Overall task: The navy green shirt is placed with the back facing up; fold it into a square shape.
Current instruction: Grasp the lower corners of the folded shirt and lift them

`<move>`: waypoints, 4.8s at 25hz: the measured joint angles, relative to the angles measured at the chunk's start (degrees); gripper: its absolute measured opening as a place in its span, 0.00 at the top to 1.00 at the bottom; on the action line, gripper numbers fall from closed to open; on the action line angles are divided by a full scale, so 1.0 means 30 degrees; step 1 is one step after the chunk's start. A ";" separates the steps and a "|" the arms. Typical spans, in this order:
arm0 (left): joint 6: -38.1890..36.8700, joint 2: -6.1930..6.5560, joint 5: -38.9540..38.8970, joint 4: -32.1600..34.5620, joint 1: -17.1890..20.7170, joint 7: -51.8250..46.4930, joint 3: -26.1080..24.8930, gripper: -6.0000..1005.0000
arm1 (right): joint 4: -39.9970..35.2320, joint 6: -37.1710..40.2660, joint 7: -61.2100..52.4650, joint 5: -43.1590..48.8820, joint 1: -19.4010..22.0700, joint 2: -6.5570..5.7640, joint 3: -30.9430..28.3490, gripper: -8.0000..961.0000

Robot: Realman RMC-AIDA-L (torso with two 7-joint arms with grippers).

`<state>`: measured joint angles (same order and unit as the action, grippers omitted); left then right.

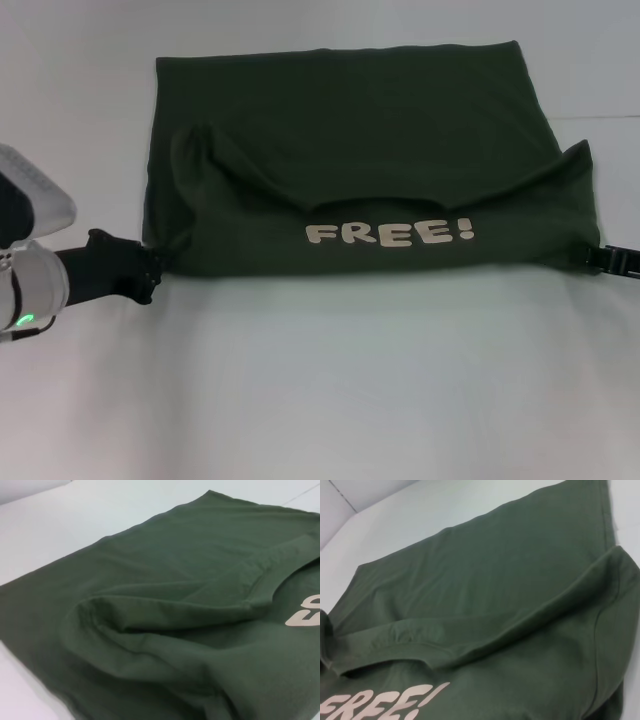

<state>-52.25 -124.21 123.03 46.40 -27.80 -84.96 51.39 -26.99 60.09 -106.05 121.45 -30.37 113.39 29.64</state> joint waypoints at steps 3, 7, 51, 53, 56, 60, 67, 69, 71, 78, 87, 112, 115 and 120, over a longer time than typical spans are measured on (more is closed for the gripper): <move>-0.0547 0.0004 0.0019 0.0005 0.0192 0.0068 -0.0525 0.99 | -0.0120 0.0222 0.0054 -0.0023 0.0227 -0.0092 -0.0006 0.92; -0.0982 0.0007 0.0035 0.0031 0.0430 0.0088 -0.0736 0.99 | -0.0123 0.0785 0.0259 -0.0027 0.0451 -0.0281 -0.0007 0.92; -0.1569 0.0007 0.0064 -0.0088 0.0294 0.0107 -0.0839 0.99 | -0.0408 0.3378 0.0818 0.0181 0.1113 -0.0911 0.0154 0.74; -0.1568 0.0007 0.0064 -0.0087 0.0297 0.0107 -0.0839 0.99 | -0.0409 0.3379 0.0816 0.0182 0.1135 -0.0912 0.0097 0.72; -0.1569 0.0007 0.0063 -0.0090 0.0299 0.0107 -0.0838 0.99 | -0.0408 0.3376 0.0812 0.0132 0.1156 -0.0912 0.0053 0.69; -0.1568 0.0007 0.0063 -0.0107 0.0292 0.0107 -0.0740 0.99 | -0.0408 0.3259 0.0810 0.0025 0.1158 -0.0894 -0.0088 0.68; -0.1568 0.0007 0.0064 -0.0116 0.0278 0.0108 -0.0655 0.99 | -0.0408 0.3215 0.0811 0.0003 0.1131 -0.0853 -0.0533 0.69; -0.1568 0.0007 0.0063 -0.0116 0.0274 0.0107 -0.0655 0.99 | -0.0379 0.3198 0.0810 0.0003 0.1129 -0.0853 -0.0534 0.70; -0.1567 0.0007 0.0063 -0.0116 0.0273 0.0107 -0.0655 0.99 | -0.0324 0.3172 0.0810 0.0002 0.1136 -0.0852 -0.0535 0.71; -0.1568 0.0007 0.0063 -0.0116 0.0272 0.0108 -0.0666 0.99 | -0.0350 0.3512 0.0809 0.0038 0.1222 -0.0819 -0.0535 0.92; -0.1404 0.0007 -0.0006 -0.0096 0.0327 0.0060 -0.0885 0.99 | -0.0366 0.3750 0.1032 0.0128 0.1444 -0.0939 -0.0342 0.93; -0.4336 0.0036 -0.0094 0.0748 0.0629 -0.0655 -0.2458 0.99 | -0.0436 0.5832 0.2631 0.0208 0.2049 -0.1017 -0.0273 0.93; -0.5776 0.0070 -0.0101 0.0846 0.0778 -0.0832 -0.3470 0.99 | -0.0443 0.6237 0.3032 0.0212 0.2243 -0.1024 -0.0278 0.93; -0.8042 0.0090 -0.0030 0.1013 0.1317 -0.0864 -0.5356 0.99 | -0.0727 0.7204 0.3543 0.0215 0.2576 -0.1030 -0.0272 0.93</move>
<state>-76.37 -123.94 122.94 49.44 -23.85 -87.55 35.32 -29.17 81.71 -95.42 122.10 -22.64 110.30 28.82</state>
